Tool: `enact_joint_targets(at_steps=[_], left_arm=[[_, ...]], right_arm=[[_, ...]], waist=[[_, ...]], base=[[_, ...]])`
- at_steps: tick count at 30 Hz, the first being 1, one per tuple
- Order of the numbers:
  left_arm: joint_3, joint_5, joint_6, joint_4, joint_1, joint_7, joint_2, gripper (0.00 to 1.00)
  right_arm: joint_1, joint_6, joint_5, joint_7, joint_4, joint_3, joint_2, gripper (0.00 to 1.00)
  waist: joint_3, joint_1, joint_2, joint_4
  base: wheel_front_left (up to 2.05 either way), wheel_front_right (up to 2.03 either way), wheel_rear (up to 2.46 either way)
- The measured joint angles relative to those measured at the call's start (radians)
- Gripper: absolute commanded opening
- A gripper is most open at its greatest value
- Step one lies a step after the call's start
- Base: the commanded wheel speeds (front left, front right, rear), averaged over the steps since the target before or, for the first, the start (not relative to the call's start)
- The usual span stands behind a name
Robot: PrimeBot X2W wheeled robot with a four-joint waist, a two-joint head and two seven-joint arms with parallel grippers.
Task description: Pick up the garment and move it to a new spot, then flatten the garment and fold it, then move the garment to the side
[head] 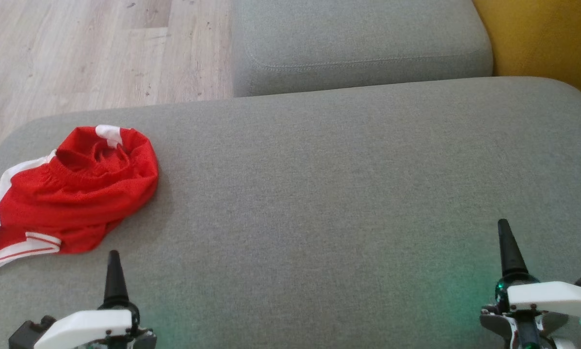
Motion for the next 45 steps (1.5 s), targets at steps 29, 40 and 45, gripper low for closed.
enact_joint_targets(at_steps=[29,40,45], left_arm=[[-0.061,0.373,0.036,-0.077,0.042,-0.081,0.001,1.0],[-0.087,0.522,0.045,-0.102,0.047,-0.114,0.001,1.0],[-0.102,0.582,0.045,-0.112,0.059,-0.125,0.002,1.0]], right_arm=[[0.024,0.0,-0.363,-0.085,-0.033,0.068,0.0,1.0],[0.039,0.0,-0.495,-0.118,-0.049,0.083,0.0,1.0],[0.056,0.0,-0.558,-0.128,-0.055,0.088,0.0,1.0]], waist=[[-0.032,0.0001,0.0,0.001],[-0.04,0.0001,0.0,0.004],[-0.047,0.0001,0.0,0.007]], base=[[0.0,0.0,0.0],[0.0,0.0,0.0],[0.0,0.0,0.0]])
